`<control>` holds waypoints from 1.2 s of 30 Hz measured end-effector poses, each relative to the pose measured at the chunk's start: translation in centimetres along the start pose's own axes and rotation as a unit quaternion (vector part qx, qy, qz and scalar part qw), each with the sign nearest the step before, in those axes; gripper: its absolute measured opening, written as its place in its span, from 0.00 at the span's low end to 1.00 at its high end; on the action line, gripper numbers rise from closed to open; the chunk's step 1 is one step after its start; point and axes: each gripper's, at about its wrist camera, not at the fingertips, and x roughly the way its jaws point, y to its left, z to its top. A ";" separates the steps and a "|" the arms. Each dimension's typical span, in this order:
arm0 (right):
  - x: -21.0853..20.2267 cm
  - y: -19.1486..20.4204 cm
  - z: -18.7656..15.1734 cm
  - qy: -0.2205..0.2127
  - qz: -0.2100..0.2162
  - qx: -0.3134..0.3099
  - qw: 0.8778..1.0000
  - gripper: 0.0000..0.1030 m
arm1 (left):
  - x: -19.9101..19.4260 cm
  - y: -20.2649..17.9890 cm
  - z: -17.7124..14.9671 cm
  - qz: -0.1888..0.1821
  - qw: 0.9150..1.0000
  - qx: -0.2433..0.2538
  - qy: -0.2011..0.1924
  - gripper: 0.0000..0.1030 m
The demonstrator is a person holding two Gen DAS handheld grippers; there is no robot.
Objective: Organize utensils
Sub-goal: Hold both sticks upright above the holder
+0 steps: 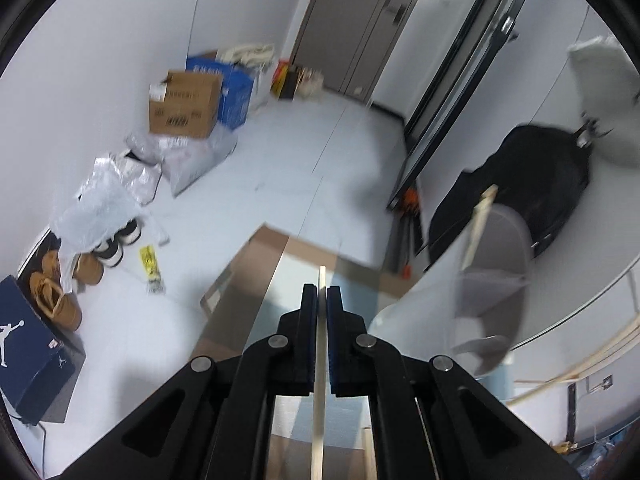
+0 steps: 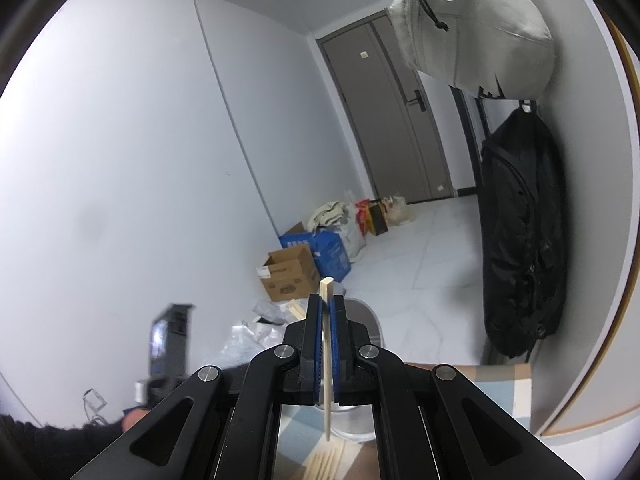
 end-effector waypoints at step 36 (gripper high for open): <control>9.0 0.7 8.0 0.006 -0.019 -0.074 0.997 0.03 | -1.6 -10.9 10.5 -0.181 0.939 0.125 -0.265 0.00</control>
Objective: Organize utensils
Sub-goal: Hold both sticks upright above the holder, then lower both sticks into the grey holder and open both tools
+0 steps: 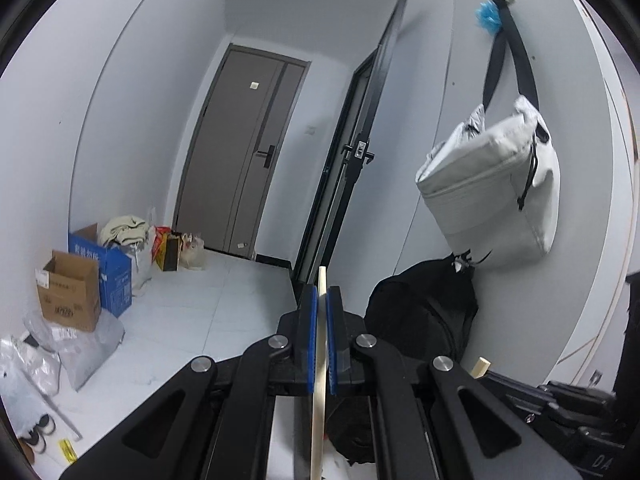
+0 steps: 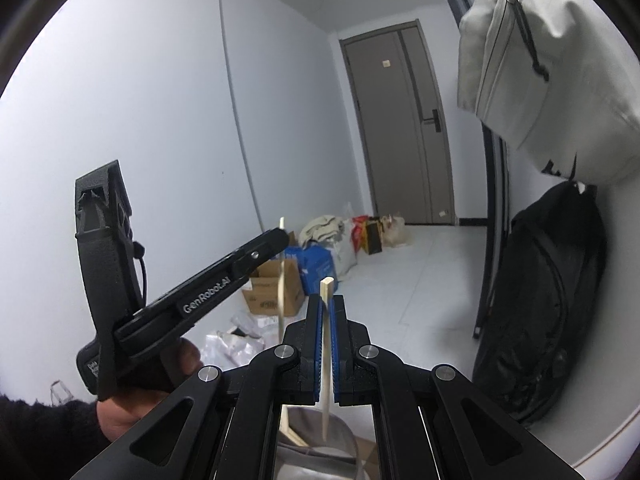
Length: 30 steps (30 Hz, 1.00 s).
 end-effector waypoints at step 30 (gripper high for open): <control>3.1 -1.6 -3.3 0.031 0.006 0.008 0.999 0.03 | 0.3 -1.2 -3.9 -0.012 0.999 0.052 0.006 0.00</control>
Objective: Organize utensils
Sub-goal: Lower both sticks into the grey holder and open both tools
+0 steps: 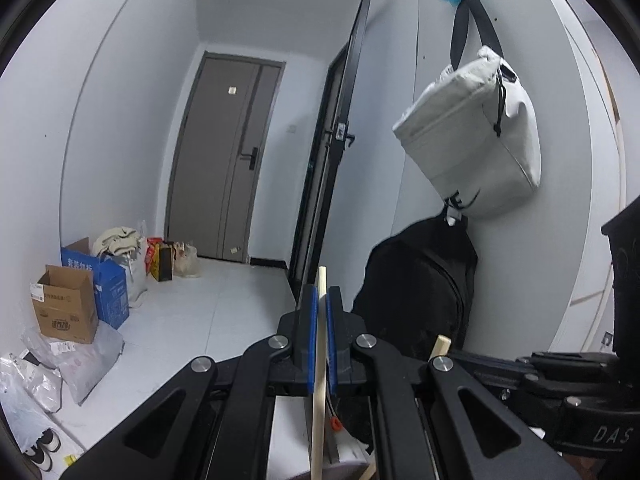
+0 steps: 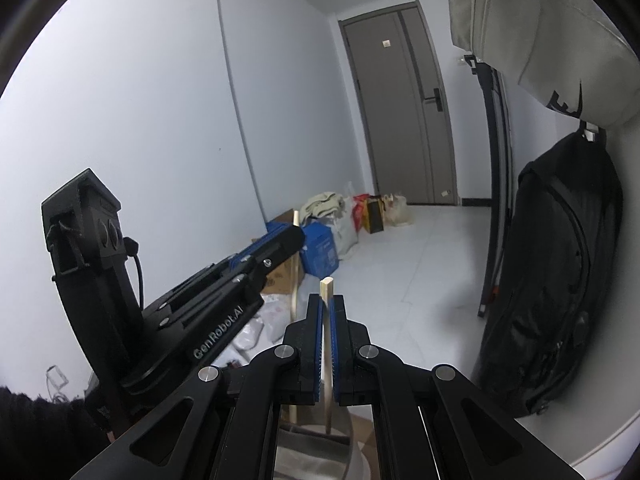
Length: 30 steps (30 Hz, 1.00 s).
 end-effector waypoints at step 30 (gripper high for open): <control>-0.1 -5.4 -1.4 0.019 0.051 0.176 0.983 0.06 | -1.7 1.0 -0.3 -0.061 0.984 -0.058 0.160 0.01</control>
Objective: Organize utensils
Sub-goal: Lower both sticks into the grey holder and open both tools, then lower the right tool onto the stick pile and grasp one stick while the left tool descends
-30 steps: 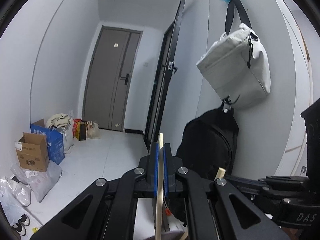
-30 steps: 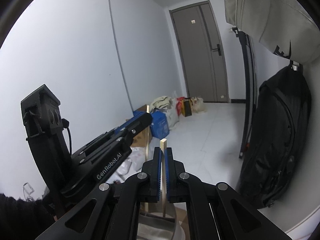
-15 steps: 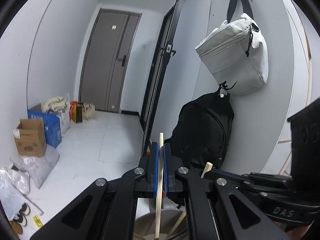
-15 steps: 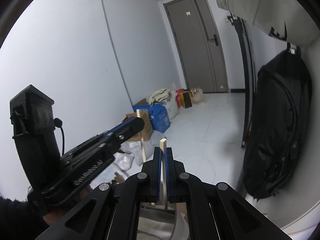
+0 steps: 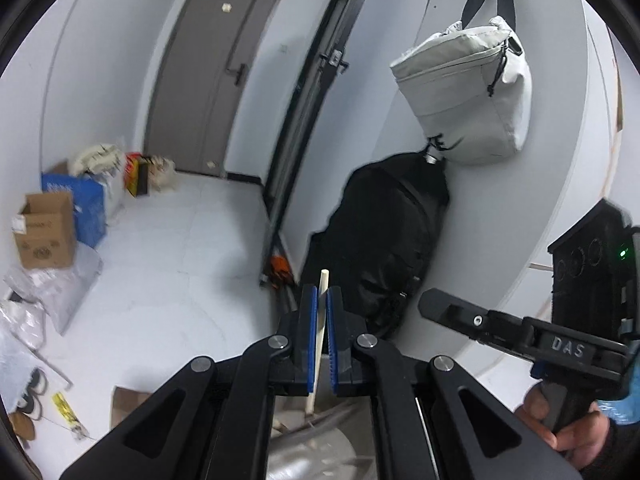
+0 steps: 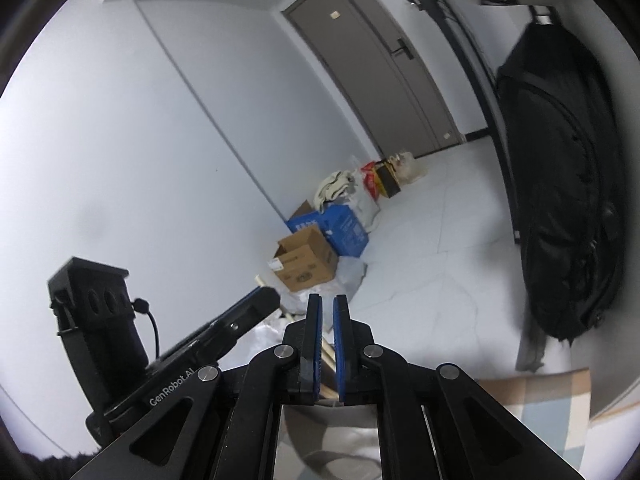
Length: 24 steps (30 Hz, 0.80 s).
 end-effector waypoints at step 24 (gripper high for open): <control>-8.8 1.7 -10.3 0.023 -0.076 -0.049 0.996 0.82 | -7.6 -2.1 -6.0 0.102 0.994 -0.011 0.042 0.74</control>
